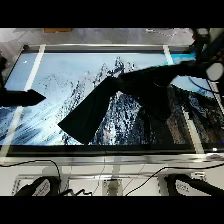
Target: Fold the clothes and pants, and hang the long-sleeved shirts on hangers.
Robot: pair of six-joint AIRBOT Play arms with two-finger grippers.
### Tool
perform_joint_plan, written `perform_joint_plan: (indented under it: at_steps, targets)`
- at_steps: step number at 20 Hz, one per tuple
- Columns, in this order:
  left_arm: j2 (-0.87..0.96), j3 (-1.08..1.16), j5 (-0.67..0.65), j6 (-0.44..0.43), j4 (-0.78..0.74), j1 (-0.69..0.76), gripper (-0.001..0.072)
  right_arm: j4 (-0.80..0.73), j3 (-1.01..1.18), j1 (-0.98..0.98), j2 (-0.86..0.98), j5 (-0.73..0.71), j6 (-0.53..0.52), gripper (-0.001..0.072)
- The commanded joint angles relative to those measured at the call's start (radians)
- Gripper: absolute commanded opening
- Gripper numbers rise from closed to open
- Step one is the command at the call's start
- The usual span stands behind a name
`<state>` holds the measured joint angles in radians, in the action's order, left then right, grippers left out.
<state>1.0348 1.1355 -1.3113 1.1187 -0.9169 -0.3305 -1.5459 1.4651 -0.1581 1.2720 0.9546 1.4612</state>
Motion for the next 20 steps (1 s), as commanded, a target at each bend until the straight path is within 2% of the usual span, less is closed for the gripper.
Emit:
perform_joint_plan:
  at_steps: [1,3,4,6,7,12,20]
  targets:
    - [0.010,-0.193,-0.010,-0.066,0.135,0.001,0.0230,0.052,-0.053,-0.254,-0.005,0.181,0.078,0.0037]
    - [0.010,-0.309,-0.010,-0.065,0.142,0.001,0.0241,0.085,-0.064,-0.323,-0.005,0.209,0.077,0.0037]
    - [0.010,-0.360,-0.008,-0.065,0.143,0.001,0.0295,0.091,-0.064,-0.339,-0.005,0.210,0.076,0.0037]
    - [0.010,-0.454,0.028,-0.065,0.147,0.019,0.0538,0.103,-0.064,-0.346,-0.005,0.204,0.075,0.0037]
    - [0.011,-0.490,0.046,-0.065,0.144,0.032,0.0560,0.108,-0.064,-0.346,-0.005,0.199,0.074,0.0038]
    - [0.064,-0.570,0.118,-0.079,0.134,0.100,0.0560,0.184,-0.064,-0.344,-0.005,0.181,0.074,0.0038]
    - [0.291,-0.570,0.151,-0.080,0.143,0.186,0.0562,0.214,-0.064,-0.344,-0.005,0.177,0.071,0.0038]
